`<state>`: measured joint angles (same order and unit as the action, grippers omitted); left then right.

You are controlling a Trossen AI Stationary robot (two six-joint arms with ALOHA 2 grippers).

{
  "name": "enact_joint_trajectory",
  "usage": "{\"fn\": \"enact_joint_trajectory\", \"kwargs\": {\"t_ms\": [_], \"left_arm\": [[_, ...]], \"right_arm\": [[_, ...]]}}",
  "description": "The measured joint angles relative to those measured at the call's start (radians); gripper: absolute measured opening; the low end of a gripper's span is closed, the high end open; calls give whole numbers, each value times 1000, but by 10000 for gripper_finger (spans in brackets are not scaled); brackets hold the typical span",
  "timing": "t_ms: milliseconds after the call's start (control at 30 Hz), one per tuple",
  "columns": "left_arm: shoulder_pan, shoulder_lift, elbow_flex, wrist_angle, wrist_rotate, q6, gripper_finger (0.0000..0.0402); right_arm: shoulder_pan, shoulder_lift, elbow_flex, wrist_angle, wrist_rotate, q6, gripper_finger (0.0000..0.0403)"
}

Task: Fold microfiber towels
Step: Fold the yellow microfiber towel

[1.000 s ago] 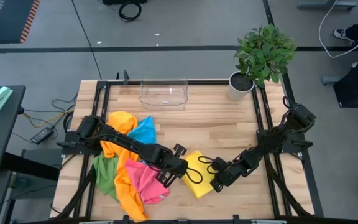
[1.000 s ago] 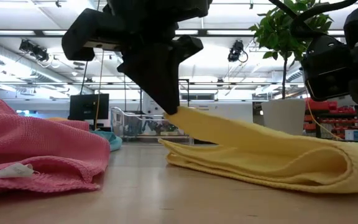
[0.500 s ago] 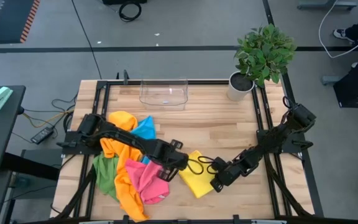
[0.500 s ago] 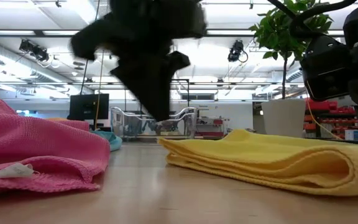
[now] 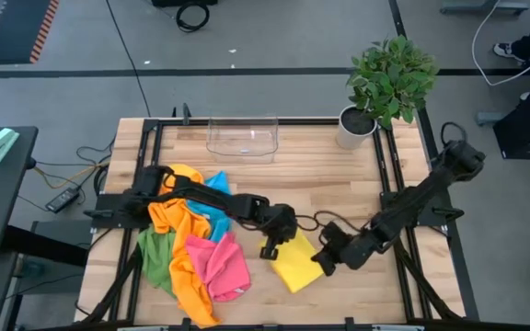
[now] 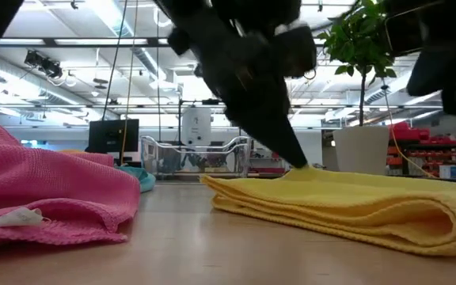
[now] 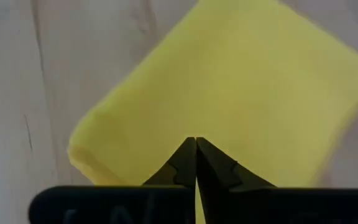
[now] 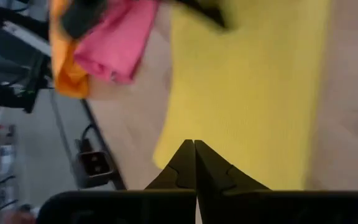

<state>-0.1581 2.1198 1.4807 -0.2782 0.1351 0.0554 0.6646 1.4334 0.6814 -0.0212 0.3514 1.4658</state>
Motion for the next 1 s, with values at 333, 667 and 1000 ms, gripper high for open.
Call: {"fn": "enact_joint_trajectory", "kwargs": {"t_ms": [333,667,1000], "left_arm": [[46,52,1,37,0,-25,15],[93,13,3,-226,73,-37,17],[178,-247,0,-466,-78,-17,14]], "right_arm": [[36,232,-1,62,-63,78,1],[-41,179,1,-163,-94,-63,1],[-408,84,-1,-245,-295,-586,1]]}}
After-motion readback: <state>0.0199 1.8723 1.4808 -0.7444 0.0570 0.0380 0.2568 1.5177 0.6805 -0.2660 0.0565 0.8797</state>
